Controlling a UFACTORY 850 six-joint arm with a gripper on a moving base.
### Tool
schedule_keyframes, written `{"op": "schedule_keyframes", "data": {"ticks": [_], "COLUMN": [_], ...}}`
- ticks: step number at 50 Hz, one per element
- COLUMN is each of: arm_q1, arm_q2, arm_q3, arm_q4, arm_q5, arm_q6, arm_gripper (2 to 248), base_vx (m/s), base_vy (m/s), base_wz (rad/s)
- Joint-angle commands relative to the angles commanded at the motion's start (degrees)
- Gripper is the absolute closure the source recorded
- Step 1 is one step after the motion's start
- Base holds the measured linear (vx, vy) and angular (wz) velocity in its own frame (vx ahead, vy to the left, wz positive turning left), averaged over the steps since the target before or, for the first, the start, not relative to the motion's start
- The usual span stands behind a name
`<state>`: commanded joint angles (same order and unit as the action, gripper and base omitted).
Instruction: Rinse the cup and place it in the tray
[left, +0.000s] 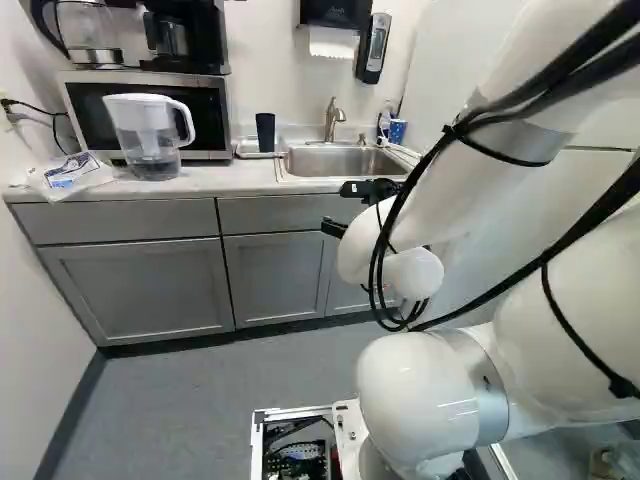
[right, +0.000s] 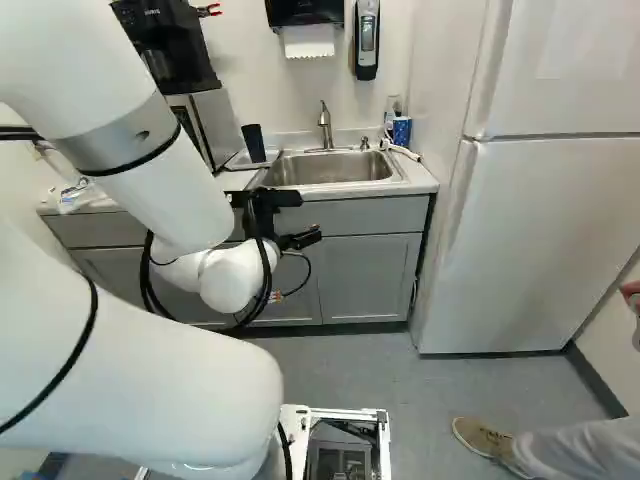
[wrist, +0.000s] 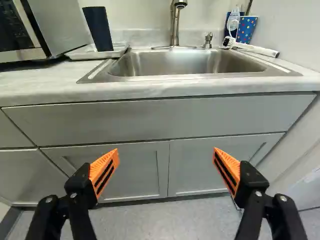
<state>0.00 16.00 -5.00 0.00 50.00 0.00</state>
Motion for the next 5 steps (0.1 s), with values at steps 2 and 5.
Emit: {"op": "schedule_keyframes", "data": {"ticks": [2, 5], "arm_q1": [0.0, 0.0], "arm_q2": [0.0, 0.0], "arm_q3": [0.0, 0.0], "arm_q4": [0.0, 0.0], "arm_q5": [0.0, 0.0], "arm_q6": [0.0, 0.0], "arm_gripper": [3, 3], "base_vx": [0.0, 0.0], "base_vy": [0.0, 0.0], "base_wz": [0.0, 0.0]}}
